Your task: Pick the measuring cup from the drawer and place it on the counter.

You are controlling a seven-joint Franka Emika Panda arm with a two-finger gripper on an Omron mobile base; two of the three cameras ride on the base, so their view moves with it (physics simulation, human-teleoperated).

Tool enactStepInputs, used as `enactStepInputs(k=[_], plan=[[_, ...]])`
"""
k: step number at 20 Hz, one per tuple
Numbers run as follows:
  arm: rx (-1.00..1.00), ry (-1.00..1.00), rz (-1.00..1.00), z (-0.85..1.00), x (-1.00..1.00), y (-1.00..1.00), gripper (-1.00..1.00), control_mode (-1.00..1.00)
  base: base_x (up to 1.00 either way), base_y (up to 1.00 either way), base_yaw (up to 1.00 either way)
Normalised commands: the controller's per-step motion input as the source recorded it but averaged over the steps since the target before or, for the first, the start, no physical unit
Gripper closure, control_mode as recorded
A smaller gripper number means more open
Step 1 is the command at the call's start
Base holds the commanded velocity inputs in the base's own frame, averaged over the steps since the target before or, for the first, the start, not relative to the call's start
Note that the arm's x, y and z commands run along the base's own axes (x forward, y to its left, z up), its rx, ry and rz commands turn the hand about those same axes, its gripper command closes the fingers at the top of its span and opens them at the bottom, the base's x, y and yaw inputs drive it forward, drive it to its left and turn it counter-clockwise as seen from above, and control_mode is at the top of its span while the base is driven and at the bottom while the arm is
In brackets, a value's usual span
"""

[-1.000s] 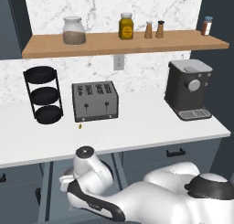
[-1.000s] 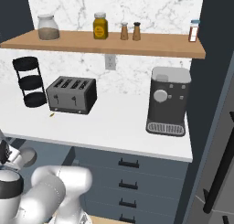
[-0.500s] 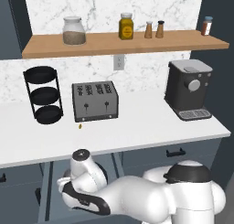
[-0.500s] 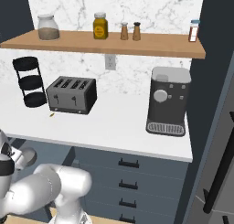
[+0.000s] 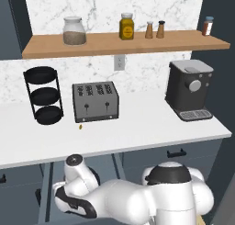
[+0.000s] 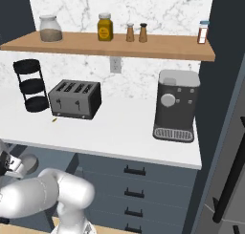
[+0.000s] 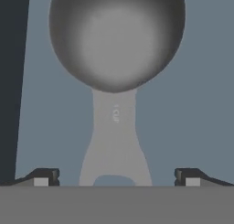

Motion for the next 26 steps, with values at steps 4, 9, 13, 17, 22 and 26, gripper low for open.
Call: enactStepInputs(k=[4, 9, 13, 17, 22, 26], plan=[[0.0, 0.0, 0.01, -0.28, 0.24, 0.02, -1.0, -1.0, 0.0, 0.0, 0.0], [0.01, 0.0, 0.02, -0.29, 0.22, -0.08, -1.0, -1.0, 0.0, 0.0, 0.0], [0.0, 0.0, 0.0, -0.28, 0.13, 0.07, -1.0, -1.0, 0.0, 0.0, 0.0], [0.0, 0.0, 0.0, -0.26, 0.01, 0.14, -1.0, -1.0, 0.0, 0.0, 0.0], [0.0, 0.0, 0.0, -0.2, 0.0, 0.06, -1.0, -1.0, 0.0, 0.0, 0.0], [0.0, 0.0, 0.0, -0.21, 0.0, 0.13, 1.0, -1.0, 0.0, 0.0, 0.0]])
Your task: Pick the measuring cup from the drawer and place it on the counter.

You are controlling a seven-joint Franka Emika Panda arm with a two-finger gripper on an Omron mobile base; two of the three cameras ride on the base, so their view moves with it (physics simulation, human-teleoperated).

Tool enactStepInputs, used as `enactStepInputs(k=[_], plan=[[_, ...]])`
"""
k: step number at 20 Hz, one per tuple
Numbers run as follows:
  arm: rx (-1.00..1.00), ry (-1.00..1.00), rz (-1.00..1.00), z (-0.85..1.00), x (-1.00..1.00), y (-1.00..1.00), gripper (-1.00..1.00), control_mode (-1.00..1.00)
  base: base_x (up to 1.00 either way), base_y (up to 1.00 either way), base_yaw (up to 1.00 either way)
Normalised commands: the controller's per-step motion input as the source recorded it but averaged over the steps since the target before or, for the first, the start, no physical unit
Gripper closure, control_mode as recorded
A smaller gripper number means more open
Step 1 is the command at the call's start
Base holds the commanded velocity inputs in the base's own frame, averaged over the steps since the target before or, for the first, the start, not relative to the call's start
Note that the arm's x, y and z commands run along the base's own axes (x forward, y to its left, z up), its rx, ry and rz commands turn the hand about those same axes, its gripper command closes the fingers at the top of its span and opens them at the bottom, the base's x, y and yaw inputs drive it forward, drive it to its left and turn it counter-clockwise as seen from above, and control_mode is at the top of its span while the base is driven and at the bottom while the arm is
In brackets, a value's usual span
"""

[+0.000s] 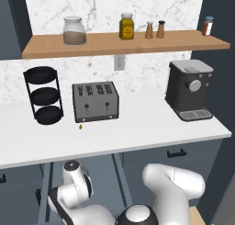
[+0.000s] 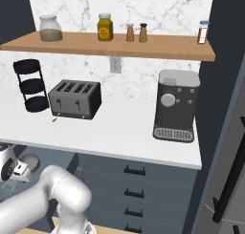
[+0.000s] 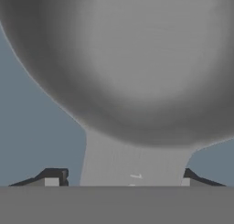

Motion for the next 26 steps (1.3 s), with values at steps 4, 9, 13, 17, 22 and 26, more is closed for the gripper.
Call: enactStepInputs(k=[4, 9, 13, 17, 22, 26], plan=[[0.0, 0.0, 0.0, -0.04, -0.01, 0.02, 1.0, -1.0, 0.0, 0.0, 0.0], [0.0, -0.03, -0.01, 0.12, -0.24, -0.01, 1.0, -1.0, 0.0, 0.0, 0.0], [0.0, -0.05, -0.17, 0.8, -0.6, -0.23, 1.0, -1.0, 0.0, 0.0, 0.0], [0.0, 0.05, -0.27, 0.97, -0.42, -0.3, 1.0, -1.0, 0.0, 0.0, 0.0], [0.0, 0.21, -0.27, 0.84, -0.53, -0.28, 1.0, -1.0, 0.0, 0.0, 0.0], [0.0, 0.04, -0.27, 0.98, -0.55, -0.44, 1.0, -1.0, 0.0, 0.0, 0.0]])
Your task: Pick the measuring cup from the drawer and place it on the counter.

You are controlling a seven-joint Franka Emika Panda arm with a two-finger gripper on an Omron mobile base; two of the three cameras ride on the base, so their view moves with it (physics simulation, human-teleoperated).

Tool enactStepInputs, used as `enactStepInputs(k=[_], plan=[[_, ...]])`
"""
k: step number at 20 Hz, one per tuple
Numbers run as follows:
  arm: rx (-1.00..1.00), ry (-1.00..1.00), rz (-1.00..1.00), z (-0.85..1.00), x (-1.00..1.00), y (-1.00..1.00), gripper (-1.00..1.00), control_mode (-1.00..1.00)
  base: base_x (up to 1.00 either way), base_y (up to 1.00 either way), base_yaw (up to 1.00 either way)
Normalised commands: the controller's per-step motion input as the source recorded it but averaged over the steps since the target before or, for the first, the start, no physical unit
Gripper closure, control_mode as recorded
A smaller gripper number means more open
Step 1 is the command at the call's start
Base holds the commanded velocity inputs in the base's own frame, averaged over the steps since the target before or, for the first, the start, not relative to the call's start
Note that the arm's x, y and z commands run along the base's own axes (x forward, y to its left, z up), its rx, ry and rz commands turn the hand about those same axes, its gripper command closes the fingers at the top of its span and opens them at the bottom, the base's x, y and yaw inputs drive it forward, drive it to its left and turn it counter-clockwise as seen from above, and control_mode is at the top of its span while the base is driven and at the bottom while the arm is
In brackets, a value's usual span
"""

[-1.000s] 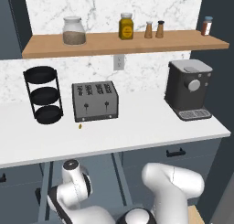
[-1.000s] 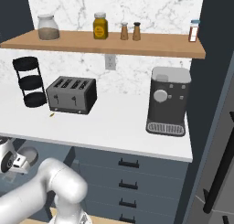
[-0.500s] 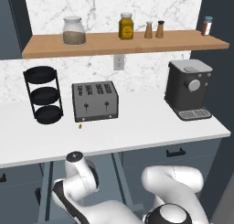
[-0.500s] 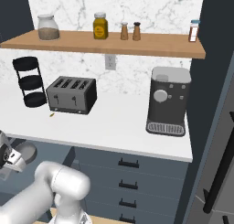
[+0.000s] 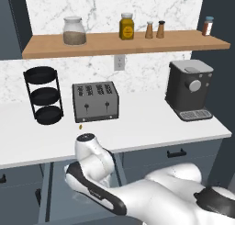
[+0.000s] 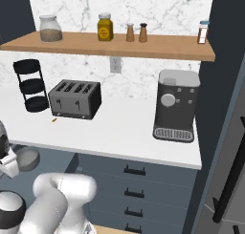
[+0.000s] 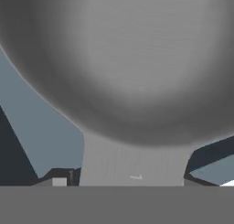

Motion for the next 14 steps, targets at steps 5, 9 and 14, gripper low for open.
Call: enactStepInputs(k=[5, 9, 14], plan=[[0.0, -0.07, -0.23, 1.0, -0.25, -0.39, 1.0, -1.0, 0.0, 0.0, 0.0], [-0.03, -0.21, -0.14, 1.0, 0.06, -0.53, 1.0, -1.0, 0.0, 0.0, 0.0], [-0.01, -0.11, -0.09, 0.98, 0.48, -0.64, 1.0, -1.0, 0.0, 0.0, 0.0]])
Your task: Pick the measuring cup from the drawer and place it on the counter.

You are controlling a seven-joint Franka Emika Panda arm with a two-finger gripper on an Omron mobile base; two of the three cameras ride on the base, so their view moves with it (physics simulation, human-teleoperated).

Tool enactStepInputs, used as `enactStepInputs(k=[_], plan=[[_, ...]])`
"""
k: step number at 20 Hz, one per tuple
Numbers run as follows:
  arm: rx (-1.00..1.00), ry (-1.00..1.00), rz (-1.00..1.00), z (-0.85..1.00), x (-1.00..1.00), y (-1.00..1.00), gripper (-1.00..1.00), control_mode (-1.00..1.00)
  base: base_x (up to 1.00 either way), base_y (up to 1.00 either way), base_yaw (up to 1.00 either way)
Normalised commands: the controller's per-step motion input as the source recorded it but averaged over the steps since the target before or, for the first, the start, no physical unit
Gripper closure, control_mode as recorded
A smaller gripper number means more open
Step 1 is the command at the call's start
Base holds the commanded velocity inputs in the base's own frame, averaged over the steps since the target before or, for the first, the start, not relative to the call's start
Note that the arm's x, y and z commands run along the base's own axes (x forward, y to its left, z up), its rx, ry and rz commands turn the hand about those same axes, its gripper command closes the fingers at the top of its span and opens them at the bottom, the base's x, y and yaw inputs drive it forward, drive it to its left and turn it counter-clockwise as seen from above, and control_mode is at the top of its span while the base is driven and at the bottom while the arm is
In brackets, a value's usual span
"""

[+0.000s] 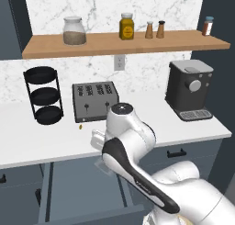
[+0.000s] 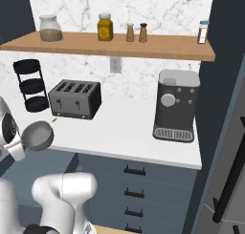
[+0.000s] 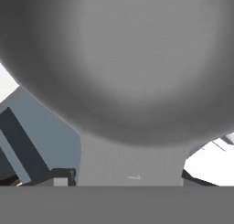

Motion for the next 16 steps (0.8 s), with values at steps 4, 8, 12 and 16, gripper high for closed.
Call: enactStepInputs(k=[4, 8, 12, 16], plan=[[0.0, -0.01, -0.09, 0.68, 0.77, -0.83, 1.0, -1.0, 0.0, 0.0, 0.0], [-0.03, 0.0, -0.03, 0.25, 0.97, -0.74, 1.0, -1.0, 0.0, 0.0, 0.0], [-0.07, 0.0, 0.0, -0.04, 1.0, -0.52, 1.0, -1.0, 0.0, 0.0, 0.0], [-0.01, 0.0, 0.0, -0.45, 1.0, -0.6, 1.0, -1.0, 0.0, 0.0, 0.0]])
